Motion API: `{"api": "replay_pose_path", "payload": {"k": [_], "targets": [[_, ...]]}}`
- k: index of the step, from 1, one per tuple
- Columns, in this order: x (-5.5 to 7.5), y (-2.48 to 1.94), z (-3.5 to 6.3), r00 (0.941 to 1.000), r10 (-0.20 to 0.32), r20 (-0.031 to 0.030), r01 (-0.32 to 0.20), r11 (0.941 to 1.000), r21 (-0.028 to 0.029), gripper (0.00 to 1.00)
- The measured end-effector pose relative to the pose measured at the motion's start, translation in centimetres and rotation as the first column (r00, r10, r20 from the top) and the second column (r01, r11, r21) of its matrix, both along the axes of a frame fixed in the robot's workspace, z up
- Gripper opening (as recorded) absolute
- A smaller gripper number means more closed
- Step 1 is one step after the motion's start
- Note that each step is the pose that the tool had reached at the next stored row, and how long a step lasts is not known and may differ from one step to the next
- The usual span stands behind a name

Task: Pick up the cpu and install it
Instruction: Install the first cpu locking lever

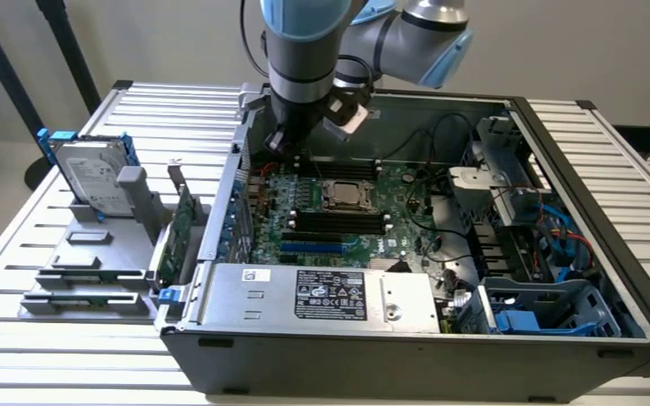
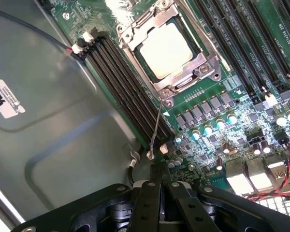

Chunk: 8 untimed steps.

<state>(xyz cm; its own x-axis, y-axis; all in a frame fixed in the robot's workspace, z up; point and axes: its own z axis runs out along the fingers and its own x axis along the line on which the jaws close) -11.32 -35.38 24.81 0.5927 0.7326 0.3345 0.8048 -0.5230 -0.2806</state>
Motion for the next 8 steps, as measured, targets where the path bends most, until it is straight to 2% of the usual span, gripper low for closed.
{"api": "replay_pose_path", "payload": {"k": [4, 8], "targets": [[-0.01, 0.0, -0.27, 0.9996, -0.03, 0.0012, 0.03, 0.9995, -0.014, 0.11], [-0.01, -0.01, -0.34, 0.9975, -0.07, 0.0021, 0.07, 0.9974, -0.0183, 0.11]]}}
